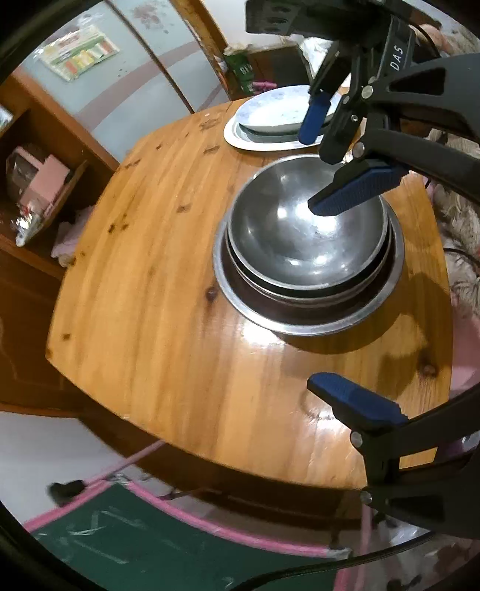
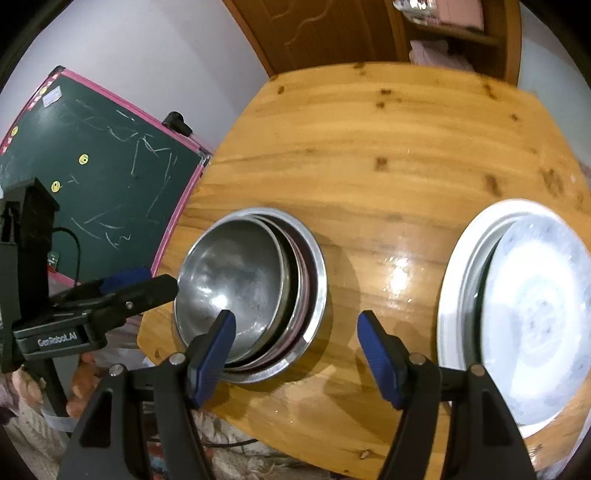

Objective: Organize plates and bowls

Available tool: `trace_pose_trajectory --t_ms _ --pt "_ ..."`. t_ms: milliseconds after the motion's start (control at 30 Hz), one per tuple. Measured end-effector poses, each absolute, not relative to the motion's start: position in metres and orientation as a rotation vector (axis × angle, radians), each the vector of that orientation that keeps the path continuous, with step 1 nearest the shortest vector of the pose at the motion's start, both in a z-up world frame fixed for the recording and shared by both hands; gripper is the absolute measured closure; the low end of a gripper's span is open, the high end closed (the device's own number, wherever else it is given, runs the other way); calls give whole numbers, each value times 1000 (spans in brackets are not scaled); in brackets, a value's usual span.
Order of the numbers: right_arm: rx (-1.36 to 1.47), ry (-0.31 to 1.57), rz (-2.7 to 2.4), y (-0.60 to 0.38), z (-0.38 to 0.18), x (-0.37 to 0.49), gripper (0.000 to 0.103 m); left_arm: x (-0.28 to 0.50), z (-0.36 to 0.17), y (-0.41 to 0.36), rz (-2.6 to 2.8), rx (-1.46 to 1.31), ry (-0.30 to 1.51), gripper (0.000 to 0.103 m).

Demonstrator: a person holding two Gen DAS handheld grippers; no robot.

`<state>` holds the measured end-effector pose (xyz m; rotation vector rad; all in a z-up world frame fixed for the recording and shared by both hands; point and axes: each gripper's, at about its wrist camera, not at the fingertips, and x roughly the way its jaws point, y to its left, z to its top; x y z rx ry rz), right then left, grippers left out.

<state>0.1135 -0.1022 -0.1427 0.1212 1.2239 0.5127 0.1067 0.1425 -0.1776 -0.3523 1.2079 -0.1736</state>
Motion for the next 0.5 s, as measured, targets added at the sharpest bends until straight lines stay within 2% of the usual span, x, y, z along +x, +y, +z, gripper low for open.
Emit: trace_pose_trajectory --t_ms 500 --pt "209 1334 532 -103 -168 124 35 116 -209 150 -207 -430 1283 17"
